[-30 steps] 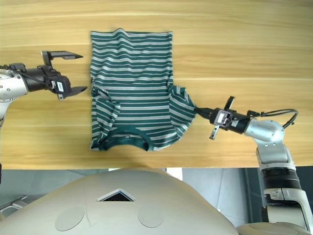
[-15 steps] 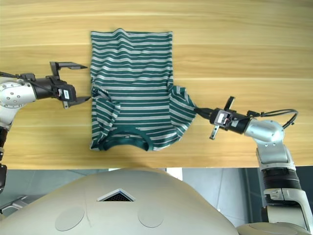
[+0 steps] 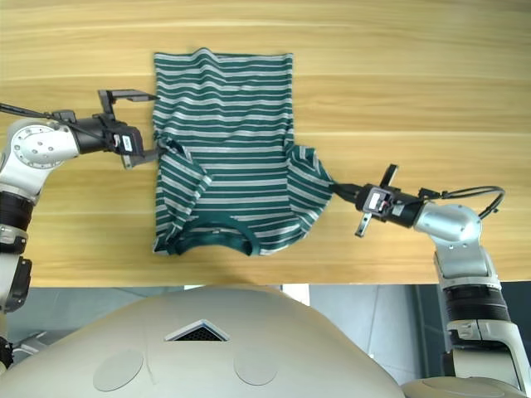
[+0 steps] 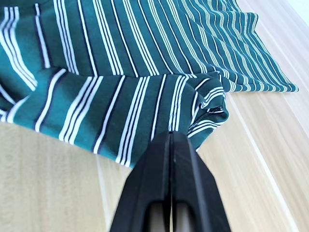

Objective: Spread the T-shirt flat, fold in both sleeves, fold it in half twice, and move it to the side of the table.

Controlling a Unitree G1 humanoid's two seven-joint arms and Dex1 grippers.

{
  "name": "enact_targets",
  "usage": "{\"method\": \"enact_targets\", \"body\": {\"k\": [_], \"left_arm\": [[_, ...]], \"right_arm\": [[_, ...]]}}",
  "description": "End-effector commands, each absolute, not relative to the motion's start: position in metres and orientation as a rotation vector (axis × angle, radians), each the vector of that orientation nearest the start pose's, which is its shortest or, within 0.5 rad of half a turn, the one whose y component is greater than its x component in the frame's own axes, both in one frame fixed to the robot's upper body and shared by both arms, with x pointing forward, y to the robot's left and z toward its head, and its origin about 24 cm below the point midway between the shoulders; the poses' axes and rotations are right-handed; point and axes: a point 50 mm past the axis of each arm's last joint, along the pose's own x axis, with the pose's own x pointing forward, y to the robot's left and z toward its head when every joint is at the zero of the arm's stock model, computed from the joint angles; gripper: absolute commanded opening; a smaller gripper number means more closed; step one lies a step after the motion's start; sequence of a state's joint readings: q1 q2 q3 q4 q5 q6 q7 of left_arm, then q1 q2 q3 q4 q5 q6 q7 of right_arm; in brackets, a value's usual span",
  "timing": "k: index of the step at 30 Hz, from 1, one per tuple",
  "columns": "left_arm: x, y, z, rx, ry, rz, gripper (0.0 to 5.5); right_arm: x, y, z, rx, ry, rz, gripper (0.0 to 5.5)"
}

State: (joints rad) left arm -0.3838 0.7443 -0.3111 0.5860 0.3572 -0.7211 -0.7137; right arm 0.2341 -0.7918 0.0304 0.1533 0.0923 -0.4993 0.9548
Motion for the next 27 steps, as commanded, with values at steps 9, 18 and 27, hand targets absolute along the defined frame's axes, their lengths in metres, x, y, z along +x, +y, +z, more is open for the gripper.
{"method": "enact_targets", "body": {"k": [9, 18, 27], "left_arm": [[0.284, 0.217, 0.032, 1.226, 0.083, -1.15, 5.35], [0.279, 0.213, 0.038, 1.181, 0.037, -1.185, 5.4], [0.282, 0.215, 0.04, 1.185, 0.039, -1.158, 5.4]], "right_arm": [[0.175, -0.26, 0.04, -0.659, 0.211, 1.048, 0.0], [0.18, -0.283, 0.057, -0.733, 0.208, 0.901, 1.14], [0.163, -0.294, 0.033, -0.916, 0.424, 0.897, 1.87]]}}
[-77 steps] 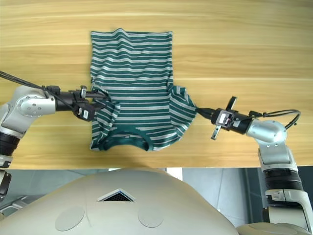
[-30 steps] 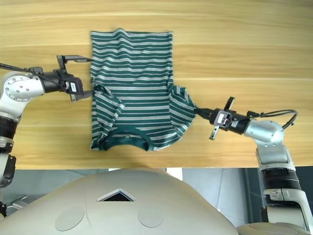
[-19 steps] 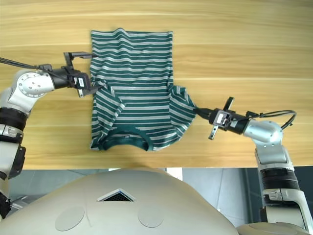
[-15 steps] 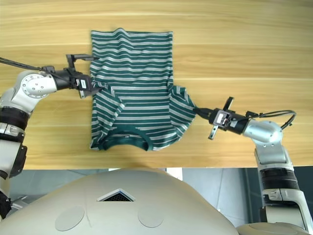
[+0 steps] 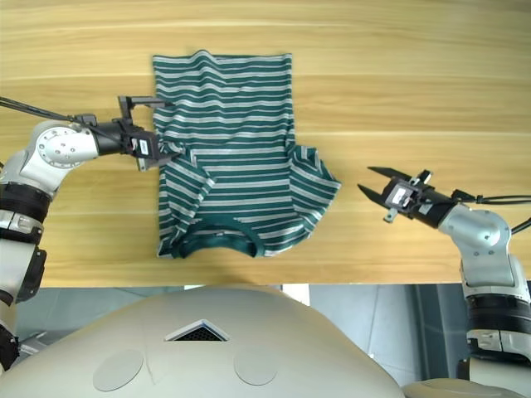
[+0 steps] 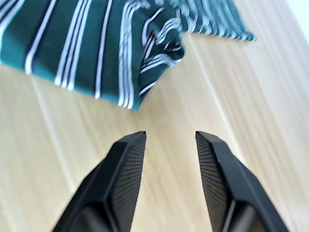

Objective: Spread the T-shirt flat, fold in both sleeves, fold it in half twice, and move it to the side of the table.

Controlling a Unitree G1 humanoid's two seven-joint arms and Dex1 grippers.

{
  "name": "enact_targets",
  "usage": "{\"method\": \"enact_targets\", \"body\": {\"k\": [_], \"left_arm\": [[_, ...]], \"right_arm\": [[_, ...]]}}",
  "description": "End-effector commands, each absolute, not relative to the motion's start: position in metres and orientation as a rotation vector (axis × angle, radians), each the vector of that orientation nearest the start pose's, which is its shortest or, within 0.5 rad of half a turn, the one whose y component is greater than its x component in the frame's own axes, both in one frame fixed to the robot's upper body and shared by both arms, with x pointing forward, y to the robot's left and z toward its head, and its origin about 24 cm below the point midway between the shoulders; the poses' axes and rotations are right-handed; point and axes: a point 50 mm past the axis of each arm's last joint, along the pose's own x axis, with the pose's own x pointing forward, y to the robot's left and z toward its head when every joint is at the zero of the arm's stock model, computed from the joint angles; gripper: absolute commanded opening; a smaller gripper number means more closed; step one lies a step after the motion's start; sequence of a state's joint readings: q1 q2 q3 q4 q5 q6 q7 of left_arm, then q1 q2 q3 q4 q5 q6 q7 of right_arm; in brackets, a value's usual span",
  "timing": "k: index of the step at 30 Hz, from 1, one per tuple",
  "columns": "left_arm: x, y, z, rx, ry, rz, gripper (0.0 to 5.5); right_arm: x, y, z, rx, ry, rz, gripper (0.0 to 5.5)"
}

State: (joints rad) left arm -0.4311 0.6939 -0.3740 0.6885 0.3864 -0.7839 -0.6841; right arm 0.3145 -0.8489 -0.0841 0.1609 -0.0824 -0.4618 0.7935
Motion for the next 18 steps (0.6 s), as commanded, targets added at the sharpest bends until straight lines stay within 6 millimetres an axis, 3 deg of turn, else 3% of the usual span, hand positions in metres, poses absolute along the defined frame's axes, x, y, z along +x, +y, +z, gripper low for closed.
{"method": "enact_targets", "body": {"k": [1, 18], "left_arm": [[0.283, 0.215, 0.04, 1.186, 0.039, -1.155, 5.4], [0.285, 0.212, 0.039, 1.185, 0.036, -1.144, 5.4]], "right_arm": [[0.163, -0.293, 0.03, -0.92, 0.434, 0.905, 1.87], [0.169, -0.27, 0.019, -0.931, 0.406, 0.968, 1.87]]}}
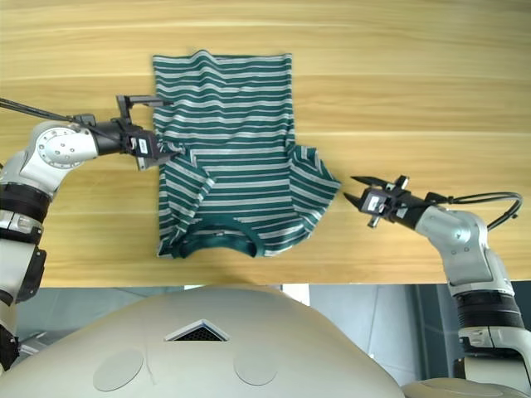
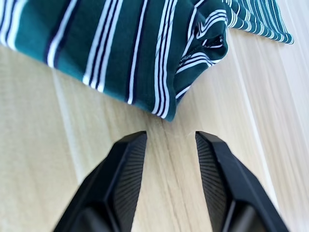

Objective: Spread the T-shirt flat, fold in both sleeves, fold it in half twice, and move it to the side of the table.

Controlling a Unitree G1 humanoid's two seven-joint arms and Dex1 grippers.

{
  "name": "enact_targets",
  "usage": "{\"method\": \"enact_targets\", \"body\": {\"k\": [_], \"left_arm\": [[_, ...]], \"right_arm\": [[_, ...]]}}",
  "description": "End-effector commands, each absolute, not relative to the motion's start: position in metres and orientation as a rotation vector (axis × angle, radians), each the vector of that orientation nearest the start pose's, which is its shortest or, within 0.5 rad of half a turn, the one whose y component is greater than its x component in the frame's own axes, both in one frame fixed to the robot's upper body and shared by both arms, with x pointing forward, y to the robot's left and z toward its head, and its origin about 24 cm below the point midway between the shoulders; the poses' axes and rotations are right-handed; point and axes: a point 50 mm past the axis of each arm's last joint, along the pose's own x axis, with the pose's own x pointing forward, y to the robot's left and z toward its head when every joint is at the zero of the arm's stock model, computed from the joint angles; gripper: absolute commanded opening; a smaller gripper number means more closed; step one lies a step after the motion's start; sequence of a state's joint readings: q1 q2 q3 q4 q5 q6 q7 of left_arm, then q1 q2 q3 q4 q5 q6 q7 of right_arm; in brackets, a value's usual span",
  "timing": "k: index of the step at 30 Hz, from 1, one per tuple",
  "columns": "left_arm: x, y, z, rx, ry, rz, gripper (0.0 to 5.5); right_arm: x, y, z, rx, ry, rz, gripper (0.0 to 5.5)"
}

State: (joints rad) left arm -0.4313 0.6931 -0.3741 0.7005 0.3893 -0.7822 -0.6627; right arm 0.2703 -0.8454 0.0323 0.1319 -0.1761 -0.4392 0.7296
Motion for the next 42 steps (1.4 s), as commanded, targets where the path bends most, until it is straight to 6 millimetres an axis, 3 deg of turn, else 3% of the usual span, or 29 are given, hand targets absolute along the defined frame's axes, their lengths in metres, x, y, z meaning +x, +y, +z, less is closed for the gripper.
{"method": "enact_targets", "body": {"k": [1, 10, 21, 28, 33, 42], "left_arm": [[0.285, 0.212, 0.038, 1.184, 0.035, -1.145, 5.4], [0.285, 0.209, 0.037, 1.18, 0.031, -1.147, 5.4], [0.285, 0.208, 0.036, 1.176, 0.027, -1.147, 5.4], [0.286, 0.207, 0.036, 1.175, 0.024, -1.145, 5.4], [0.286, 0.206, 0.037, 1.174, 0.022, -1.144, 5.4], [0.287, 0.204, 0.036, 1.17, 0.018, -1.145, 5.4]], "right_arm": [[0.17, -0.269, 0.019, -0.929, 0.404, 0.967, 1.87], [0.176, -0.262, 0.017, -0.909, 0.39, 0.979, 1.87], [0.179, -0.263, 0.011, -0.886, 0.4, 0.978, 0.01], [0.18, -0.263, 0.014, -0.886, 0.376, 0.975, 0.01], [0.186, -0.256, 0.029, -0.878, 0.278, 0.962, 0.01], [0.192, -0.229, 0.057, -0.837, 0.078, 1.034, 0.01]]}}
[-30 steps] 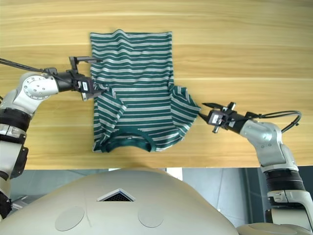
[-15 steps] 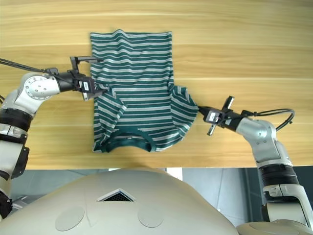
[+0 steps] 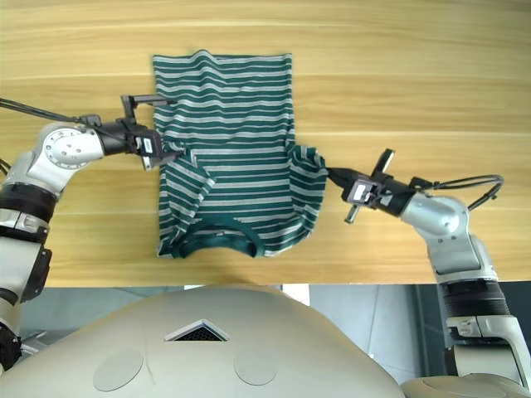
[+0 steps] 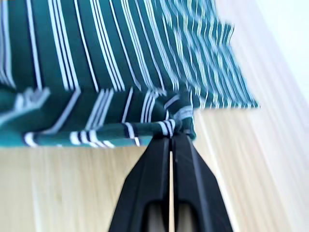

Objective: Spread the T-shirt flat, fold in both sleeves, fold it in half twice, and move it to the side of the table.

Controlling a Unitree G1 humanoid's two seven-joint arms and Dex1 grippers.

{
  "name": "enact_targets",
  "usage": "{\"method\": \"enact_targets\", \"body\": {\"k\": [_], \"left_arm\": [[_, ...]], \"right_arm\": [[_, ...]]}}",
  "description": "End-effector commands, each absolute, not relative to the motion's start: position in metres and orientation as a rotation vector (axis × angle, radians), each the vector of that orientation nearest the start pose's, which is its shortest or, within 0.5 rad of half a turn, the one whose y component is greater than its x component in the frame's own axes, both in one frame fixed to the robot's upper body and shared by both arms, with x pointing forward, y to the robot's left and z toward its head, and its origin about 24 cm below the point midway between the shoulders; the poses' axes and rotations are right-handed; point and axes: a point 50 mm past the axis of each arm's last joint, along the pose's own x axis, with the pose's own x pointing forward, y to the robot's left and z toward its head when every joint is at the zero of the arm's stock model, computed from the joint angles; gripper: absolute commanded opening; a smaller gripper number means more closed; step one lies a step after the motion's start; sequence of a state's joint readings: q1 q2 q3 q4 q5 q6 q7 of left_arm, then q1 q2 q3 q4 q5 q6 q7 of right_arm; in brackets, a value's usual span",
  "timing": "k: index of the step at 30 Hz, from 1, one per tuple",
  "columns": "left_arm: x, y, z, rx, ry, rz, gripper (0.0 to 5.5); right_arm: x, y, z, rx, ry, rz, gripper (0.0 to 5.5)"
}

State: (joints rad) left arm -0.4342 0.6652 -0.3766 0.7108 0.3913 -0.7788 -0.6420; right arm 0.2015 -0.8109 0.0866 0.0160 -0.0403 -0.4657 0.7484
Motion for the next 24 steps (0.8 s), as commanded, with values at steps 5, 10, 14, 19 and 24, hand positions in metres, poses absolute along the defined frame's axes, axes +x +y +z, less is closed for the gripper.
{"method": "enact_targets", "body": {"k": [5, 10, 14, 19, 24], "left_arm": [[0.287, 0.202, 0.036, 1.17, 0.018, -1.147, 5.4], [0.288, 0.201, 0.035, 1.167, 0.017, -1.149, 5.4], [0.287, 0.201, 0.034, 1.164, 0.018, -1.15, 5.4], [0.286, 0.2, 0.032, 1.159, 0.02, -1.153, 5.4], [0.285, 0.198, 0.031, 1.153, 0.021, -1.157, 5.4]], "right_arm": [[0.199, -0.21, 0.053, -0.844, 0.065, 1.119, 0.01], [0.211, -0.184, 0.044, -0.847, 0.062, 1.23, 0.01], [0.22, -0.168, 0.04, -0.839, 0.061, 1.284, 0.01], [0.226, -0.156, 0.032, -0.844, 0.088, 1.341, 0.01], [0.231, -0.145, 0.026, -0.838, 0.097, 1.356, 0.01]]}}
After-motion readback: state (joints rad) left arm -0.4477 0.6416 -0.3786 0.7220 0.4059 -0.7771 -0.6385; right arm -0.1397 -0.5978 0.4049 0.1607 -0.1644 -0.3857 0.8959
